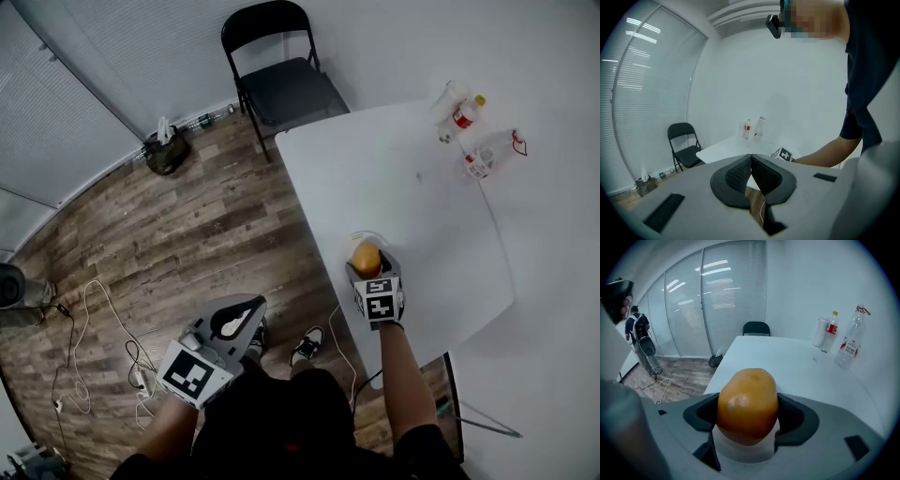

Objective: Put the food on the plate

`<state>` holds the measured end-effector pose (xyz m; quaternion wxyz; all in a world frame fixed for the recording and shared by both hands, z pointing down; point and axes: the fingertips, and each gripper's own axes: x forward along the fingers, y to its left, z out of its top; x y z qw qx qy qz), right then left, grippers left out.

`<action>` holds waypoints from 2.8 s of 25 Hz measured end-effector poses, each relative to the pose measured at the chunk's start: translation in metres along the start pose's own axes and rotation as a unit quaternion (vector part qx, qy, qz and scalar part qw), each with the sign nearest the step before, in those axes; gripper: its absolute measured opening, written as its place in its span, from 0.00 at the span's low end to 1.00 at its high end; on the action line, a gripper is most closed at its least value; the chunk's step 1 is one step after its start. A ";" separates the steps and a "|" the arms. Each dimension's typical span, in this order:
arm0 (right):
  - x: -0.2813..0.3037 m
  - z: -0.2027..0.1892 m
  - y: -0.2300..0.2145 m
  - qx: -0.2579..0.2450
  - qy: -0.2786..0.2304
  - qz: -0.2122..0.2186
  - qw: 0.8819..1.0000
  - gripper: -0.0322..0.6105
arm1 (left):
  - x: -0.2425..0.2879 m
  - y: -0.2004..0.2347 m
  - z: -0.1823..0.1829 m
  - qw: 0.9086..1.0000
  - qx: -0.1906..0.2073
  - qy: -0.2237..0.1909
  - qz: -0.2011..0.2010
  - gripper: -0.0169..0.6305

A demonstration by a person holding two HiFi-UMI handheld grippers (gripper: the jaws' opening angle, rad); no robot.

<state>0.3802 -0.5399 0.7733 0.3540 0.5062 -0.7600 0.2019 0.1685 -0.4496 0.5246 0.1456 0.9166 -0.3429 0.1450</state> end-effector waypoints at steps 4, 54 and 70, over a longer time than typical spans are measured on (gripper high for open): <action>0.003 0.000 0.002 0.000 0.012 -0.008 1.000 0.63 | -0.005 0.004 -0.005 1.000 -0.007 0.005 -0.001 0.06; -0.402 0.152 0.118 0.032 -0.396 -0.111 0.911 0.09 | -0.084 -0.066 0.115 0.972 0.109 -0.151 -0.140 0.06; -0.402 0.152 0.110 0.036 -0.382 -0.118 0.916 0.09 | -0.085 -0.071 0.121 0.973 0.107 -0.158 -0.132 0.06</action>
